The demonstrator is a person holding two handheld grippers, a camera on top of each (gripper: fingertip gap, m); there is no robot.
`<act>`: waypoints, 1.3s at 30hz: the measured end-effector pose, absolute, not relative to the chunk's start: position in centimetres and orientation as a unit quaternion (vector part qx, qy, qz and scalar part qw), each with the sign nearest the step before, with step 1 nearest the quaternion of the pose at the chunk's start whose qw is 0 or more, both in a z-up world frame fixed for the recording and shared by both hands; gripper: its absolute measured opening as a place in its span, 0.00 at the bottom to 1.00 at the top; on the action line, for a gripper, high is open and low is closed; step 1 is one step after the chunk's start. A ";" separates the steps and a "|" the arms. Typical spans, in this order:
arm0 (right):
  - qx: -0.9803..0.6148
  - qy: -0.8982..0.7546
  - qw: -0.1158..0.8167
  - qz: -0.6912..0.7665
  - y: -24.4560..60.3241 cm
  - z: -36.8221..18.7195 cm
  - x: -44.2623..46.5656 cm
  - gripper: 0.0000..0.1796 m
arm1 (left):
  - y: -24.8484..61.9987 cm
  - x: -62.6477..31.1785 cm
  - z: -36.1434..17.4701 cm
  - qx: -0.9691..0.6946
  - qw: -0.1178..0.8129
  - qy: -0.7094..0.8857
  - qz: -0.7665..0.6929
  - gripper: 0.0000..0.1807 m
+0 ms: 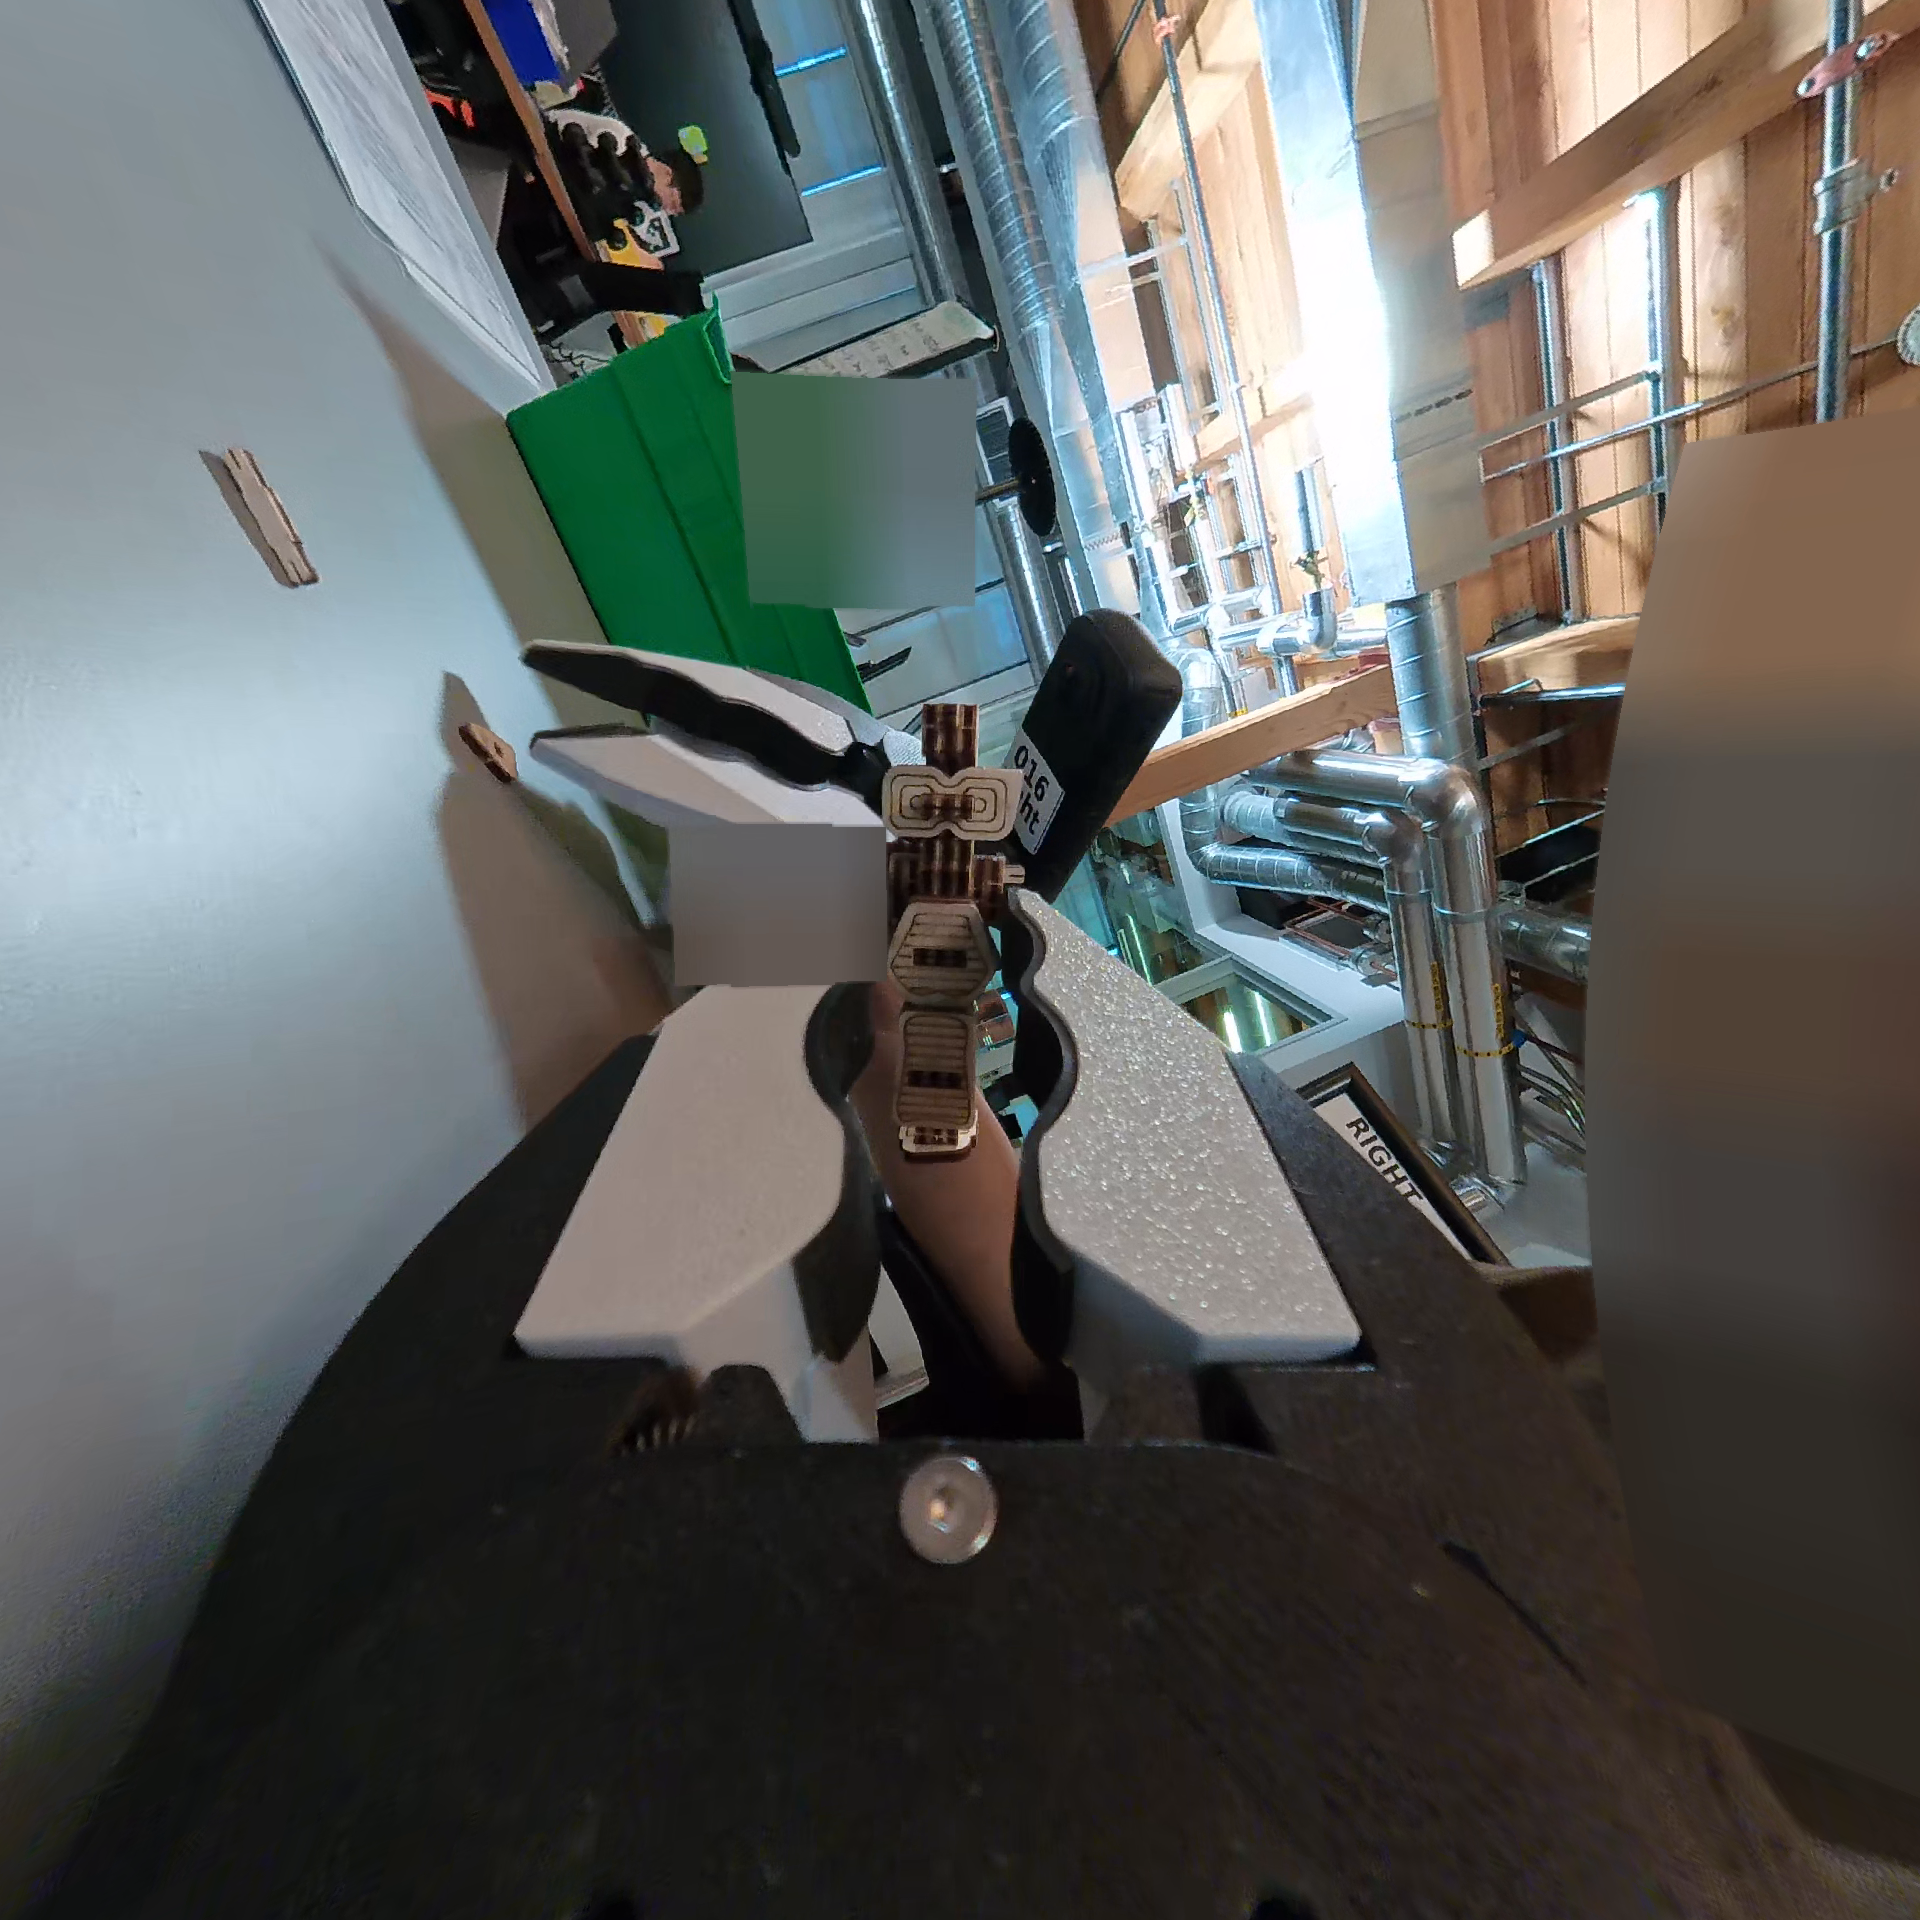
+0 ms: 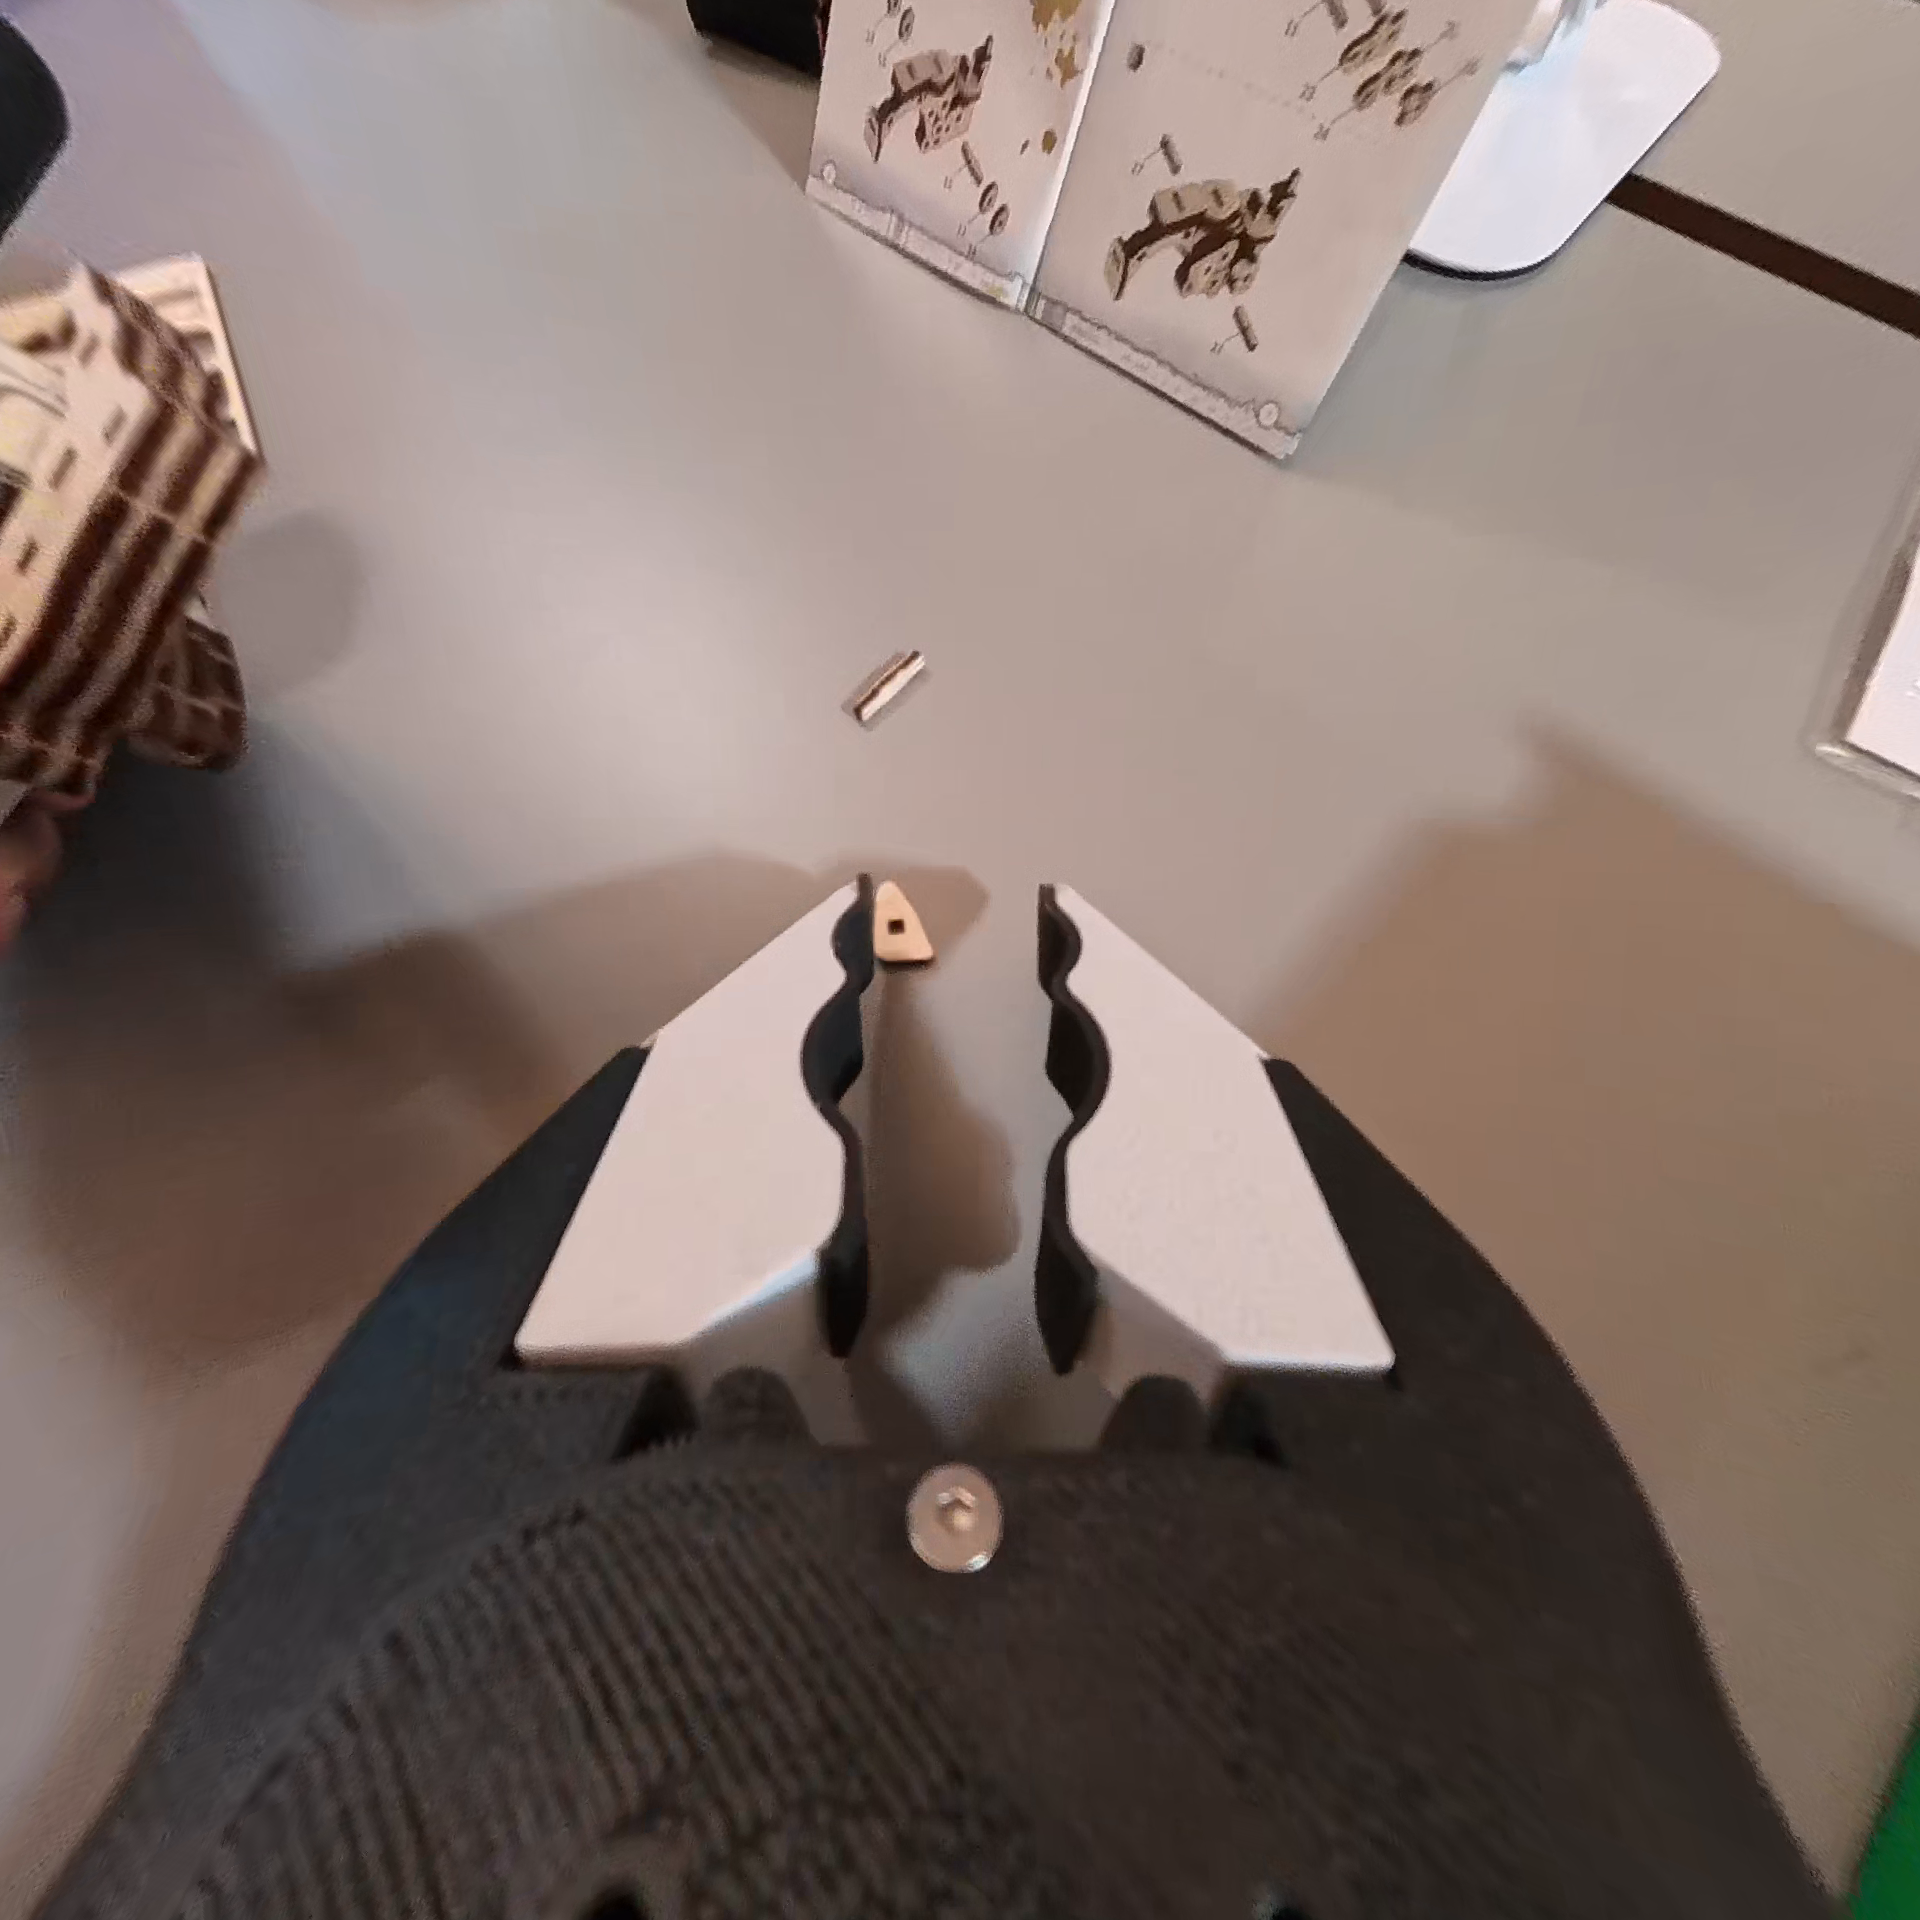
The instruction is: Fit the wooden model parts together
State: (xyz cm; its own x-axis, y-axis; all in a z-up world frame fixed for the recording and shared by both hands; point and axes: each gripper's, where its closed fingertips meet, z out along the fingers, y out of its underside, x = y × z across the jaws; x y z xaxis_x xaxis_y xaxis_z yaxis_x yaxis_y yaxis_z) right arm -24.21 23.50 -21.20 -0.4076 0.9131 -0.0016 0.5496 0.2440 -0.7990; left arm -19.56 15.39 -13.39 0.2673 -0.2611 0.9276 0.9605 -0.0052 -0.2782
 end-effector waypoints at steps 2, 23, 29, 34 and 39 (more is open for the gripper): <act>-0.484 -0.769 0.235 0.344 23.2 -22.3 -24.1 0.19 | 15.6 -19.7 -13.4 -0.505 0.615 -0.348 -0.495 0.10; -0.380 -0.717 0.285 0.509 17.9 -11.2 -17.1 0.04 | 15.7 -21.2 -13.3 -0.491 0.633 -0.363 -0.475 0.10; -0.370 -0.808 0.215 0.405 13.4 -18.4 -12.1 0.04 | 15.0 -21.3 -13.0 -0.480 0.641 -0.359 -0.480 0.10; -0.373 -0.819 0.252 0.355 14.1 -19.6 -12.0 0.04 | 14.8 -21.2 -12.9 -0.481 0.645 -0.356 -0.476 0.10; -0.402 -0.810 0.216 0.367 15.0 -20.6 -12.6 0.04 | 14.8 -21.2 -12.9 -0.482 0.649 -0.355 -0.470 0.10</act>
State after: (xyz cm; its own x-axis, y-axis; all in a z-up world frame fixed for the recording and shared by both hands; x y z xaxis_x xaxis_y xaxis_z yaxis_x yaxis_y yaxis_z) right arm -12.58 15.00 -20.62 -0.5830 0.8107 0.0544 0.4934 0.4064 -0.7690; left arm -21.16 14.77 -12.91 0.3066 -0.2677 0.9134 0.9518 0.0931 -0.2922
